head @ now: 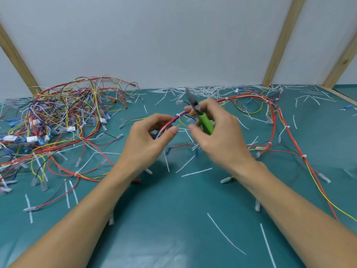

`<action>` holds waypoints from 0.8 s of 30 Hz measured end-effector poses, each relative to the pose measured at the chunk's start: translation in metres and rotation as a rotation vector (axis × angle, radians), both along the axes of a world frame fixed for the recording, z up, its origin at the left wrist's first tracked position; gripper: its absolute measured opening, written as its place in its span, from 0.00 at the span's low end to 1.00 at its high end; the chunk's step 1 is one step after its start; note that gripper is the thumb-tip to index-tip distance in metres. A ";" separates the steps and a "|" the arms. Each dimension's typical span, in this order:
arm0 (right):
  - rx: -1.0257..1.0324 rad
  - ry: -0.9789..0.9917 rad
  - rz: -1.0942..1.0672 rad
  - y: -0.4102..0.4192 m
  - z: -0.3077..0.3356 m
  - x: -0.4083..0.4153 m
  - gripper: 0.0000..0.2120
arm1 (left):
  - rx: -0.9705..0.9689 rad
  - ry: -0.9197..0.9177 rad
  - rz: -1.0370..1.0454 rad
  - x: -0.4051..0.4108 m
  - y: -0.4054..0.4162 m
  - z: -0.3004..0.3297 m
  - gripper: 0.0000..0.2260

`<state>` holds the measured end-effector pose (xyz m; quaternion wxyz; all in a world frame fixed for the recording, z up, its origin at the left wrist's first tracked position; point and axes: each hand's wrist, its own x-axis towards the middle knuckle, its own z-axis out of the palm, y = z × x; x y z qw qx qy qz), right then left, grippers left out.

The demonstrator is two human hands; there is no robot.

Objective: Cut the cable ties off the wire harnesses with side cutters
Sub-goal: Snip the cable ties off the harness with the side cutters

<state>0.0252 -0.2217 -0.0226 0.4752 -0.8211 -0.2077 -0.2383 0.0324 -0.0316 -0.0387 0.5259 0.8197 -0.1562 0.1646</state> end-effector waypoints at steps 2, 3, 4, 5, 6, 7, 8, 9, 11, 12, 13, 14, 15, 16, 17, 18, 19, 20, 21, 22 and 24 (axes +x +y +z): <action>-0.078 0.057 0.024 0.001 -0.005 0.002 0.12 | -0.165 0.194 -0.174 0.002 -0.002 0.006 0.12; -0.093 0.062 0.016 0.000 -0.005 0.003 0.12 | -0.268 0.301 -0.262 0.003 -0.001 0.009 0.17; -0.094 0.056 0.000 -0.002 -0.004 0.004 0.13 | -0.331 0.361 -0.340 0.003 0.001 0.011 0.20; -0.092 0.044 -0.025 -0.004 -0.003 0.005 0.13 | -0.335 0.357 -0.389 0.002 0.003 0.012 0.22; -0.095 0.029 -0.048 -0.007 -0.001 0.006 0.13 | -0.310 0.329 -0.425 0.001 0.005 0.013 0.23; -0.102 0.019 -0.058 -0.009 0.001 0.007 0.13 | -0.262 0.292 -0.442 0.000 0.007 0.013 0.24; -0.110 0.017 -0.050 -0.010 0.002 0.007 0.13 | -0.210 0.267 -0.444 -0.001 0.008 0.013 0.26; -0.123 0.021 -0.025 -0.011 0.003 0.007 0.13 | -0.159 0.248 -0.430 -0.001 0.007 0.012 0.28; -0.156 0.047 0.058 -0.011 0.002 0.007 0.14 | -0.065 0.220 -0.381 -0.004 0.000 0.006 0.31; -0.171 0.063 0.101 -0.010 0.001 0.006 0.14 | -0.011 0.190 -0.362 -0.006 -0.004 0.003 0.30; -0.190 0.079 0.127 -0.009 0.000 0.006 0.14 | 0.054 0.150 -0.345 -0.008 -0.007 -0.002 0.27; -0.207 0.092 0.135 -0.008 0.000 0.007 0.14 | 0.126 0.104 -0.325 -0.009 -0.008 -0.006 0.25; -0.211 0.105 0.133 -0.009 -0.001 0.008 0.14 | 0.206 0.053 -0.291 -0.010 -0.009 -0.010 0.23; -0.196 0.120 0.132 -0.009 0.000 0.008 0.15 | 0.267 0.015 -0.260 -0.009 -0.008 -0.012 0.23; -0.171 0.139 0.138 -0.011 0.001 0.009 0.16 | 0.304 0.006 -0.236 -0.009 -0.008 -0.012 0.25; -0.150 0.160 0.149 -0.011 0.002 0.008 0.16 | 0.315 0.013 -0.219 -0.008 -0.007 -0.012 0.27; -0.135 0.178 0.159 -0.011 0.003 0.007 0.17 | 0.314 0.023 -0.204 -0.007 -0.007 -0.011 0.26; -0.121 0.188 0.173 -0.010 0.003 0.005 0.16 | 0.302 0.016 -0.195 -0.008 -0.008 -0.011 0.25; -0.092 0.189 0.187 -0.007 0.003 0.002 0.15 | 0.280 0.010 -0.197 -0.009 -0.008 -0.010 0.26; -0.037 0.180 0.195 -0.003 0.003 -0.001 0.13 | 0.249 0.007 -0.211 -0.009 -0.009 -0.010 0.26; 0.077 0.155 0.153 0.003 0.004 -0.006 0.12 | 0.225 0.008 -0.221 -0.009 -0.010 -0.011 0.27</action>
